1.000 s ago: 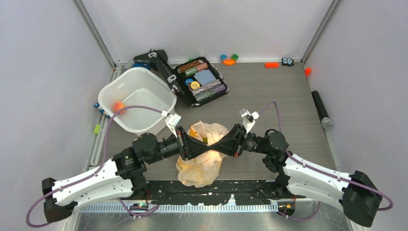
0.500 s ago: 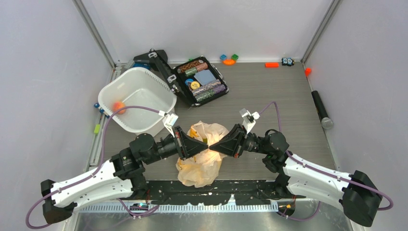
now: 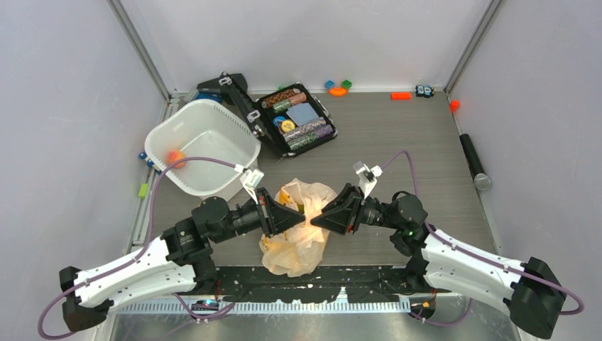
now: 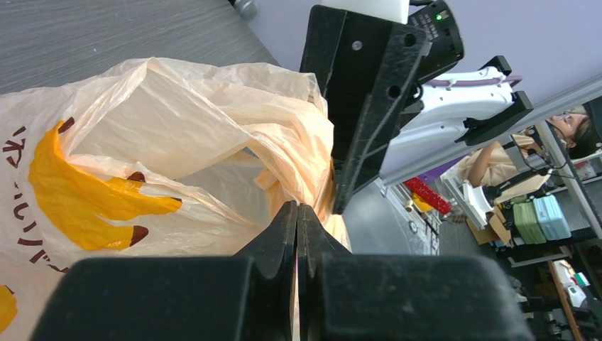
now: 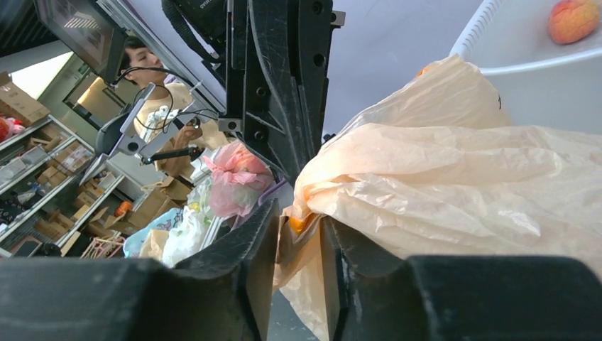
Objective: Place the fake fruits into the plastic bag and tie a complex knot
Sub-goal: Tie the plastic bag at the center of the board.
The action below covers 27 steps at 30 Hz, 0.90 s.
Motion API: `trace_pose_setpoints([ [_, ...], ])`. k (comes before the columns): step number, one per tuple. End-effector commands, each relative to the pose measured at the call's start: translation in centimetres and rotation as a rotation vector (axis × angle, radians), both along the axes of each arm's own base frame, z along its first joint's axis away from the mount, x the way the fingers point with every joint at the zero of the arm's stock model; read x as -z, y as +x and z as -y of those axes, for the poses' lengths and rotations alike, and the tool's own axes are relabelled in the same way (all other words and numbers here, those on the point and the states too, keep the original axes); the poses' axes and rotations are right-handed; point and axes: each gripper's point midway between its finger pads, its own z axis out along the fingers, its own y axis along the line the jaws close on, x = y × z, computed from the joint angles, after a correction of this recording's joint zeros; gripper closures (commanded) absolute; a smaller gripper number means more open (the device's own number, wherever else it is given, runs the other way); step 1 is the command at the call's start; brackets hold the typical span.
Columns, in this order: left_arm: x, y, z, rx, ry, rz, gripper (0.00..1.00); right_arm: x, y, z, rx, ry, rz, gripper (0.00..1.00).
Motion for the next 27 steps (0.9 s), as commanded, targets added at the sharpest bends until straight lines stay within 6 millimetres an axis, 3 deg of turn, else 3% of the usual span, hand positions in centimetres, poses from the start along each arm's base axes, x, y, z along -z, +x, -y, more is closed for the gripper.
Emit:
trace_pose_setpoints([
  [1,-1.3,-0.1,-0.6,0.006,0.008,0.041,1.00,-2.4,-0.2,0.6,0.027,0.008,0.045,0.58],
  [5,-1.3,-0.2,-0.5,0.014,0.011,0.040,1.00,-3.4,-0.3,1.5,0.066,-0.010,0.053,0.44],
  [6,-1.3,-0.2,-0.5,0.012,0.009,0.041,1.00,-2.4,-0.1,1.5,0.076,-0.059,0.029,0.41],
  [7,-1.4,-0.1,-0.5,0.010,0.006,0.042,1.00,-2.9,-0.2,1.9,0.088,-0.059,0.034,0.39],
  [10,-1.6,-0.1,-0.7,0.003,-0.003,0.046,1.00,-1.6,-0.3,2.6,0.113,-0.128,0.002,0.33],
  [11,-1.6,0.0,-0.7,-0.001,-0.005,0.046,1.00,-1.8,-0.3,3.1,0.134,-0.125,0.003,0.32],
  [13,-1.6,0.0,-0.7,-0.001,-0.005,0.045,1.00,0.0,-0.3,3.9,0.170,-0.196,-0.047,0.32],
  [17,-1.7,0.0,-0.7,-0.001,-0.007,0.044,1.00,1.4,-0.5,5.6,0.231,-0.237,-0.106,0.34],
  [22,-1.6,0.1,-0.7,-0.007,-0.005,0.040,1.00,1.7,-0.9,7.0,0.270,-0.210,-0.174,0.36],
  [27,-1.5,0.3,-0.7,-0.015,0.000,0.041,1.00,1.6,-1.1,6.8,0.266,-0.222,-0.209,0.39],
])
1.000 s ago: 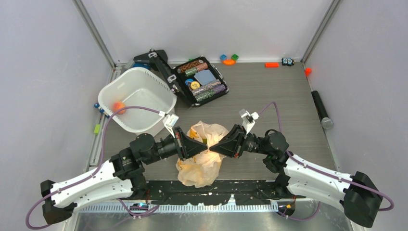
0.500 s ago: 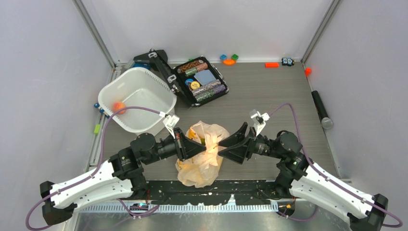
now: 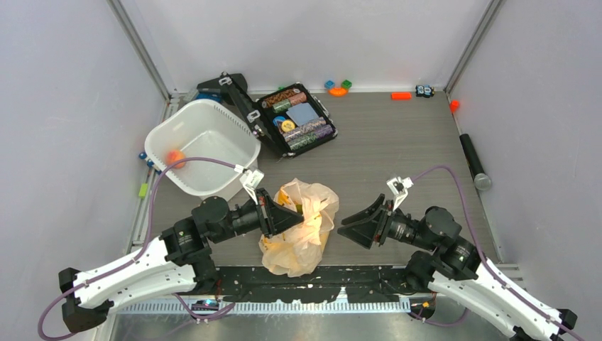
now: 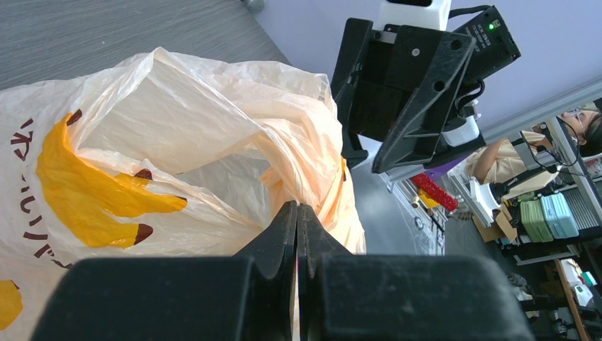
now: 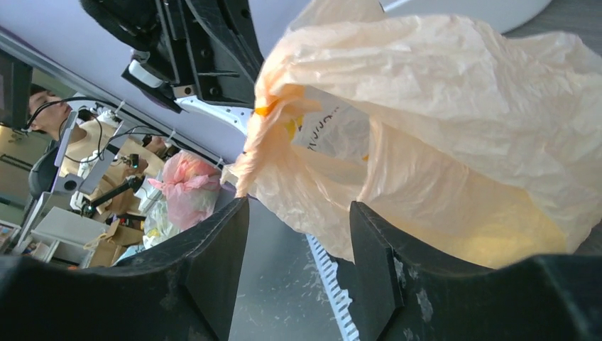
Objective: Place the fake fruits into the plastic bag and tie a complex knot
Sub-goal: Tie the plastic bag at the center of the board.
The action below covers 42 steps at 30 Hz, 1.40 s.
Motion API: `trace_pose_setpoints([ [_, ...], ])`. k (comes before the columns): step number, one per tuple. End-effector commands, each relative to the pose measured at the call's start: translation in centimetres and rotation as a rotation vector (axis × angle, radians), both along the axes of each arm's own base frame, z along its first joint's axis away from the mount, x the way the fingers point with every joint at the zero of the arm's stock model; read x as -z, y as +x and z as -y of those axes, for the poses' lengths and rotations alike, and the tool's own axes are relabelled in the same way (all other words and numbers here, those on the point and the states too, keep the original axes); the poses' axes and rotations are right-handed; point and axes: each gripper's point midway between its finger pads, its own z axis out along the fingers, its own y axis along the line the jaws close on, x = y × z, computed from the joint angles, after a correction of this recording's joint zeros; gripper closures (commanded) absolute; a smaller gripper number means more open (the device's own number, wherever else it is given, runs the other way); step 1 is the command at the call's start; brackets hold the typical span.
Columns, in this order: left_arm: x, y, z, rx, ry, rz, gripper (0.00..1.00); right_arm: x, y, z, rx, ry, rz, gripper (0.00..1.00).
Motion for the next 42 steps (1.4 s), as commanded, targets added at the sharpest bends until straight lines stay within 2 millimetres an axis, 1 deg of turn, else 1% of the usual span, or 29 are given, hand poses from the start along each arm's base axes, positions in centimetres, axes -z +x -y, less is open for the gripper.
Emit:
trace_pose_setpoints([
  [1,-2.2,0.2,-0.2,-0.011,-0.036,0.042,1.00,-0.3,0.3,-0.1,0.032,-0.010,-0.050,0.40],
  [2,-2.2,0.3,-0.2,-0.012,-0.035,0.043,1.00,-0.4,-0.1,-0.3,0.018,-0.007,-0.052,0.41],
  [3,-2.2,0.3,-0.2,-0.014,-0.032,0.042,1.00,-0.7,0.2,-0.5,0.033,-0.001,-0.051,0.42],
  [4,-2.1,0.3,-0.3,-0.017,-0.030,0.043,1.00,-0.9,-0.5,-0.8,0.008,0.003,-0.054,0.43],
  [5,-2.1,0.4,-0.3,-0.020,-0.027,0.043,1.00,-1.2,-0.2,-1.0,0.026,0.009,-0.052,0.44],
  [6,-2.1,0.5,-0.3,-0.024,-0.025,0.043,1.00,-1.1,-0.7,-1.6,0.015,0.005,-0.057,0.44],
  [7,-2.1,0.5,-0.4,-0.026,-0.025,0.043,1.00,-1.7,-0.9,-1.8,0.008,0.021,-0.049,0.45],
  [8,-2.1,0.5,-0.4,-0.029,-0.025,0.043,1.00,-1.7,-1.3,-2.3,0.003,0.021,-0.051,0.45],
  [9,-2.1,0.5,-0.4,-0.029,-0.023,0.043,1.00,-2.3,-1.7,-2.5,-0.009,0.038,-0.041,0.46],
  [11,-2.2,0.6,-0.4,-0.031,-0.025,0.045,1.00,-2.8,-2.3,-3.1,-0.015,0.052,-0.038,0.47],
  [12,-2.2,0.6,-0.4,-0.033,-0.024,0.046,1.00,-2.8,-2.2,-3.3,-0.006,0.051,-0.039,0.47],
  [15,-2.3,0.7,-0.4,-0.033,-0.021,0.046,1.00,-3.3,-3.0,-3.6,-0.024,0.066,-0.035,0.48],
  [22,-2.3,0.6,-0.3,-0.028,-0.019,0.047,1.00,-3.9,-3.0,-4.0,-0.009,0.063,-0.026,0.49],
  [29,-2.3,0.6,-0.3,-0.027,-0.019,0.045,1.00,-3.5,-2.9,-5.0,0.003,0.016,-0.027,0.54],
  [32,-2.3,0.6,-0.2,-0.024,-0.017,0.044,1.00,-3.6,-3.1,-5.3,-0.001,0.012,-0.021,0.56],
  [42,-2.4,0.6,0.0,-0.018,-0.017,0.042,1.00,-2.7,-2.7,-6.1,0.028,-0.040,-0.026,0.56],
])
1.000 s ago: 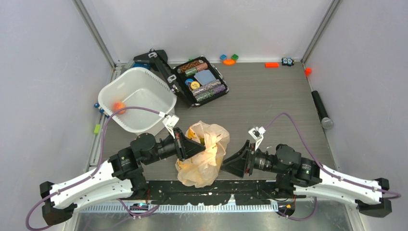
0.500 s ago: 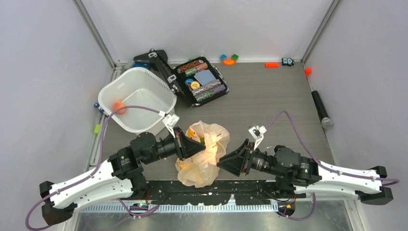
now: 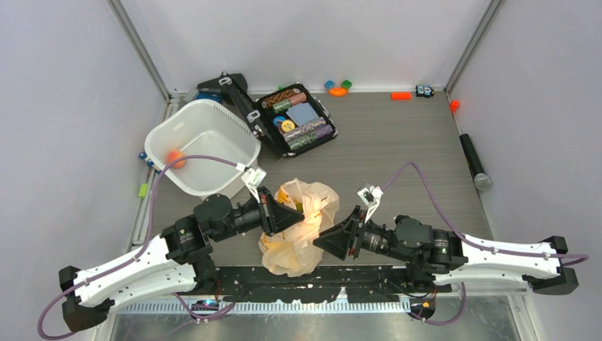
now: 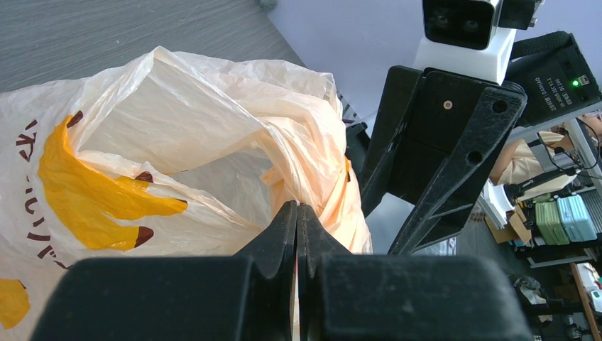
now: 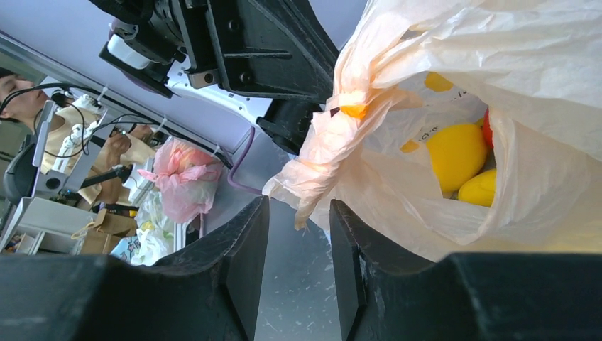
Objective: Place the fake fruits into the plastic bag and tie a complex knot
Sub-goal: Tie the plastic bag at the center of the board.
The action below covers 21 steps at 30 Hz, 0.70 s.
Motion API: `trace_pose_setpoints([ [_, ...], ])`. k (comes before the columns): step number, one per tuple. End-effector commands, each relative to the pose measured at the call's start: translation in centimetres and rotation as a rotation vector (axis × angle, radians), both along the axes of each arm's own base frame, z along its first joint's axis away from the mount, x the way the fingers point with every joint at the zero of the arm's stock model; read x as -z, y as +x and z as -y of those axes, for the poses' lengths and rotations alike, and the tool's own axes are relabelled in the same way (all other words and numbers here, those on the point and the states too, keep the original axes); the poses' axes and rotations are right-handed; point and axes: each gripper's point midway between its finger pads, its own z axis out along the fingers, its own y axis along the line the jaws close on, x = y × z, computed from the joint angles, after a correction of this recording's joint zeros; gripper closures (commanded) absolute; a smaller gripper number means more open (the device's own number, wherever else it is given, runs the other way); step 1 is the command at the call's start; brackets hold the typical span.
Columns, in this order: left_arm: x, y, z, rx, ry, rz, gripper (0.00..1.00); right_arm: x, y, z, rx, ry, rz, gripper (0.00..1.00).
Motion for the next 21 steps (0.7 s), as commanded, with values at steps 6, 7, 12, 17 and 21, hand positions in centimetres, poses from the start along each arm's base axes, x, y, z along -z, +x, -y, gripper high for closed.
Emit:
trace_pose_setpoints([
  [6,-2.5,0.1,0.0,0.001,-0.046,0.036,1.00,-2.1,0.7,-0.6,0.042,0.035,0.022,0.57],
  [7,-2.6,0.1,0.0,0.001,-0.047,0.036,1.00,-2.1,0.8,-0.6,0.047,0.034,0.023,0.57],
  [12,-2.5,0.2,0.0,-0.002,-0.040,0.036,1.00,-1.7,1.0,-0.7,0.058,0.020,0.028,0.64],
  [17,-2.4,0.2,-0.1,-0.005,-0.026,0.040,1.00,-1.3,1.2,-0.8,0.064,0.006,0.036,0.85],
  [21,-2.5,0.7,-1.1,-0.045,0.001,0.068,1.00,-1.0,1.3,-0.5,0.072,0.003,0.038,0.95],
])
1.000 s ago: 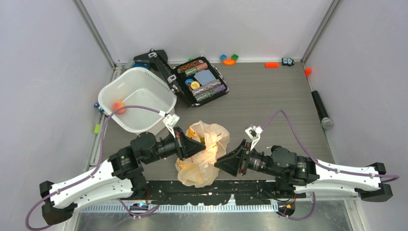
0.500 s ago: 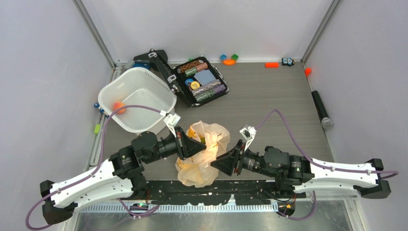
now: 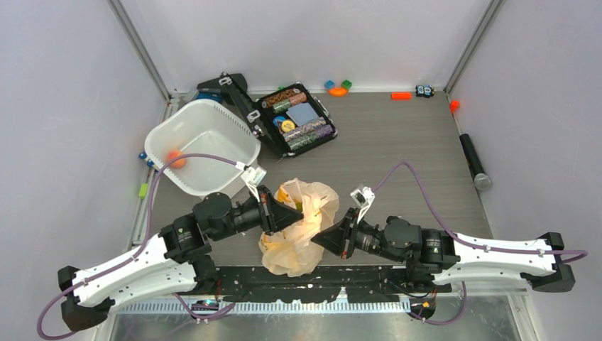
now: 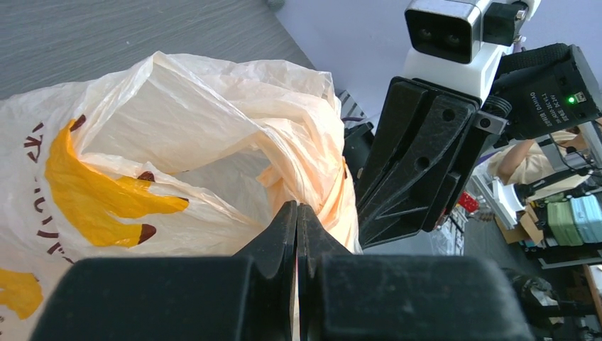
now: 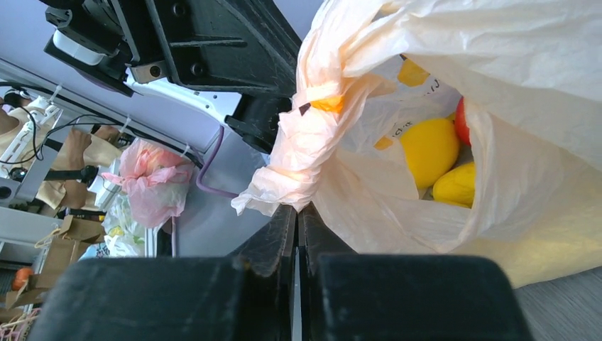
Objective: Place the fake fruits into the plastic bag and tie a complex knot
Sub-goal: Tie the plastic bag at the center of the board.
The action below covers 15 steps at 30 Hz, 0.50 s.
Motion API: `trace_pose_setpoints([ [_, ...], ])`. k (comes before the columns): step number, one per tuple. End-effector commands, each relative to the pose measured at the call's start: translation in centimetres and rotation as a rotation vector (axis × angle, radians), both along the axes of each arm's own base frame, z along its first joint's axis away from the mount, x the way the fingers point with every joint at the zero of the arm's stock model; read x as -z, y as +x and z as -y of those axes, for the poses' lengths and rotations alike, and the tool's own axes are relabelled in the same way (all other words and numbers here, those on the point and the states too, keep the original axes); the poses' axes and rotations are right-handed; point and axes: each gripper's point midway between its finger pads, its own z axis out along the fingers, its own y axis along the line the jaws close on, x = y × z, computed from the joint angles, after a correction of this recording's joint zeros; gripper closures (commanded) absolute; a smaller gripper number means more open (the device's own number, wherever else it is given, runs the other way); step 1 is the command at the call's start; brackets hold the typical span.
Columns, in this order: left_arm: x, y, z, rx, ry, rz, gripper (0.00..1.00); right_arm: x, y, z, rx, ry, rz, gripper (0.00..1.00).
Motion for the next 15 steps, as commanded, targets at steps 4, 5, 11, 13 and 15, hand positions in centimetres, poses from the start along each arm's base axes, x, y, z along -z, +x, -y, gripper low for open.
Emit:
trace_pose_setpoints([
  [4,-2.5,1.5,-2.7,-0.116,0.038,0.112,1.00,-1.8,1.0,1.1,0.067,0.048,0.022,0.95],
  [5,-2.6,1.7,-3.1,-0.129,0.050,0.124,1.00,-1.4,1.4,1.5,0.091,0.027,0.022,0.95],
  [11,-3.3,2.4,-4.7,-0.180,0.100,0.197,1.00,0.6,3.3,3.6,0.208,-0.083,0.042,0.95],
  [13,-3.4,2.7,-5.2,-0.202,0.126,0.216,1.00,1.1,3.9,4.2,0.244,-0.134,0.063,0.95],
  [15,-3.3,3.2,-5.9,-0.230,0.162,0.232,1.00,1.6,4.5,5.0,0.279,-0.185,0.083,0.95],
])
